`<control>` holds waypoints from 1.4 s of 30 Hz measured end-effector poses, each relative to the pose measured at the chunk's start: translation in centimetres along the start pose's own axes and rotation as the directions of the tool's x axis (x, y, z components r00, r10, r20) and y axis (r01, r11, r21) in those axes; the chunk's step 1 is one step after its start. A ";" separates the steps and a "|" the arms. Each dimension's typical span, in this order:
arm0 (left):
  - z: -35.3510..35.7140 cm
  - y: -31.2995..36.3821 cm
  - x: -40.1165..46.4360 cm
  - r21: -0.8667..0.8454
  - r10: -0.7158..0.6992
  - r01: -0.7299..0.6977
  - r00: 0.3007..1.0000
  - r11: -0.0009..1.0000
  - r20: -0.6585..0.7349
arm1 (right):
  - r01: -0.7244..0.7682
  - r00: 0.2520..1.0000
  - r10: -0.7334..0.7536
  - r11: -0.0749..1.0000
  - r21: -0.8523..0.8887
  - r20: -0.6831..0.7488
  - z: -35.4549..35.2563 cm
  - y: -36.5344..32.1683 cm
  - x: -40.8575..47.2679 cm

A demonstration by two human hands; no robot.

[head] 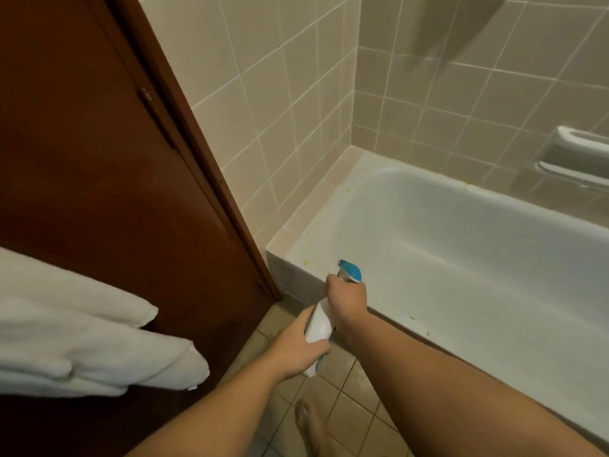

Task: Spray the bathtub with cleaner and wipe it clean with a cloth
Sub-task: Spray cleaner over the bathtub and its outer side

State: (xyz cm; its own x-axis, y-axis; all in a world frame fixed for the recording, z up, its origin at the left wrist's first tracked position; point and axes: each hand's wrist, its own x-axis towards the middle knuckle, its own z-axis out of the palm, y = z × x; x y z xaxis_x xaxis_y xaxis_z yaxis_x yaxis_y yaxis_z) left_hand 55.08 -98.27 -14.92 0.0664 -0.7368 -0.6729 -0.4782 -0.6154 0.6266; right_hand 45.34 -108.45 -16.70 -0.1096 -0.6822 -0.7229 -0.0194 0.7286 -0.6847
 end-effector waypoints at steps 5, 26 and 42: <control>-0.2 -2.3 -1.1 0.012 0.002 -0.002 0.999 1.000 0.032 | -0.044 0.999 0.044 0.998 0.034 0.004 0.7 2.3 -1.3; 1.7 -5.1 3.1 0.251 0.105 -0.211 0.919 0.945 0.379 | -0.162 0.913 0.287 0.907 0.390 -0.289 -2.8 8.7 -1.2; 13.5 4.0 4.0 0.469 0.089 -0.469 0.772 0.748 0.630 | -0.081 0.834 0.377 0.806 0.586 -0.403 -18.4 10.8 -2.5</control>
State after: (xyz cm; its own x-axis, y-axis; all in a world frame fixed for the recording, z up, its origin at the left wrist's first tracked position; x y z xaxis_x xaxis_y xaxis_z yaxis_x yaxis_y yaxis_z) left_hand 41.60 -99.88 -20.42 -0.5426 -0.4470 -0.7112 -0.7998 0.0162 0.6000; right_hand 27.15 -97.79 -20.61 -0.4996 -0.2697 -0.8232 0.5756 0.6068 -0.5481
